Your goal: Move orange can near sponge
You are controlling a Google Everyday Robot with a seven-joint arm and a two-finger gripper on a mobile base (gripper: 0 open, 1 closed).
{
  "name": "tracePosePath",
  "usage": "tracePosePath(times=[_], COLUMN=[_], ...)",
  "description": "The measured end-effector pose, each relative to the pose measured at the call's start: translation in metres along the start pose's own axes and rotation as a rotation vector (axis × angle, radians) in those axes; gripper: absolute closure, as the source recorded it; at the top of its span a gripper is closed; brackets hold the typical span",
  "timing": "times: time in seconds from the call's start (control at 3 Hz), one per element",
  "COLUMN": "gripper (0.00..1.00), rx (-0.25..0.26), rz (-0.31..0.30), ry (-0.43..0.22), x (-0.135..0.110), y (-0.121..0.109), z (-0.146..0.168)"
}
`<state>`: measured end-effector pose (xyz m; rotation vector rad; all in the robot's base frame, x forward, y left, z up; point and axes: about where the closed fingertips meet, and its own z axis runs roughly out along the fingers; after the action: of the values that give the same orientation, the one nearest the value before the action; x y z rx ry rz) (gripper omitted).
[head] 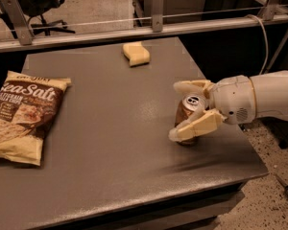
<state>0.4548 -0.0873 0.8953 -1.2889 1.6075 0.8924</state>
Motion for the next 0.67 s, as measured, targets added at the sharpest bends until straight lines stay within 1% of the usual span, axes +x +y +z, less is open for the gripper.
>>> tracePosePath(times=[0.33, 0.67], gripper=[0.87, 1.0], rx=[0.0, 0.0], rz=[0.0, 0.0], ry=[0.0, 0.0], x=[-0.0002, -0.0003], y=[0.0, -0.0001], z=[-0.0001, -0.0002])
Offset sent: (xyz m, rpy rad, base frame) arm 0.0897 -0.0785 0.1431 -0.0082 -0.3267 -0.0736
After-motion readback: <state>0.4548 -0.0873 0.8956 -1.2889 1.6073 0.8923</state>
